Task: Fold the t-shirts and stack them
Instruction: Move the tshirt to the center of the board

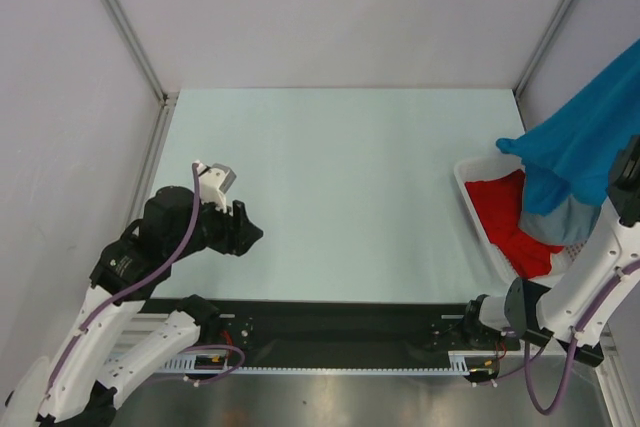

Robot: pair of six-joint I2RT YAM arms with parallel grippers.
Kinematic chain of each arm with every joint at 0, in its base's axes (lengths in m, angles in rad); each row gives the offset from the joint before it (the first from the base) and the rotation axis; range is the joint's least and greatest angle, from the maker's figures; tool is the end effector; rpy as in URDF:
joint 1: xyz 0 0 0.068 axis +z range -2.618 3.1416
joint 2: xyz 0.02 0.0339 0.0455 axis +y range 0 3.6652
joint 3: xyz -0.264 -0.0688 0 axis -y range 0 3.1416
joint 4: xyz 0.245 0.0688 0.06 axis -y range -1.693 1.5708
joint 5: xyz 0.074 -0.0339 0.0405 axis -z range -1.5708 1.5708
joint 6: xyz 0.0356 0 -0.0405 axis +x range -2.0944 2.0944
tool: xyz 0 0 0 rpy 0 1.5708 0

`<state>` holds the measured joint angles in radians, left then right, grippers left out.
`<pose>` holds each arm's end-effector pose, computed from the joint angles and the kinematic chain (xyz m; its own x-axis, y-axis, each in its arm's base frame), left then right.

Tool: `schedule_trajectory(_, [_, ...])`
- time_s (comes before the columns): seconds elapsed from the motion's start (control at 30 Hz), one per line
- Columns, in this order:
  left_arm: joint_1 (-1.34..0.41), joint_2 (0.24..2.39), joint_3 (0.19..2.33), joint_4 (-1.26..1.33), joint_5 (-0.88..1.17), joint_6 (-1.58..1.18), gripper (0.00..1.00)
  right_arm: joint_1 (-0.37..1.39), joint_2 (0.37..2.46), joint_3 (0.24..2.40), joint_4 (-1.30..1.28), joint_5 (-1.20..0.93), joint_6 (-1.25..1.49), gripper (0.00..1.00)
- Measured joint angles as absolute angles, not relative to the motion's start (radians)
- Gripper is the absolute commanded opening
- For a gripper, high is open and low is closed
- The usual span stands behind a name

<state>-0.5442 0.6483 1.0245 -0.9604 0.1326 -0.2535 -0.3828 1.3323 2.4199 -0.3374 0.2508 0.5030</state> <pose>0.0887 -0.0592 0.3585 -0.6091 0.0781 -0.7892 0.4698 0.8373 -0.2798 0.0873 -0.0447 0.6888 0.8097 0.1774 -0.5594 0.1597 0.8506 0.5009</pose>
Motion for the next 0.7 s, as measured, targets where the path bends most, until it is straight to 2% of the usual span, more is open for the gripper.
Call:
schedule_trajectory(0.2, [-0.544, 0.657, 1.024, -0.960, 0.133, -0.260, 0.60, -0.382, 1.406, 2.493, -0.193, 0.138, 0.671, 0.00])
schedule_trajectory(0.47, [-0.544, 0.694, 1.025, -0.960, 0.122, -0.261, 0.61, -0.363, 1.516, 2.571, 0.069, 0.113, 1.075, 0.00])
schedule_trajectory(0.57, [-0.544, 0.701, 1.028, -0.961, 0.109, -0.261, 0.62, -0.206, 1.539, 2.555, 0.115, 0.114, 1.119, 0.00])
schedule_trajectory(0.7, [-0.544, 0.706, 1.054, -0.966, 0.085, -0.261, 0.67, 0.125, 1.541, 2.429, 0.155, 0.097, 1.067, 0.00])
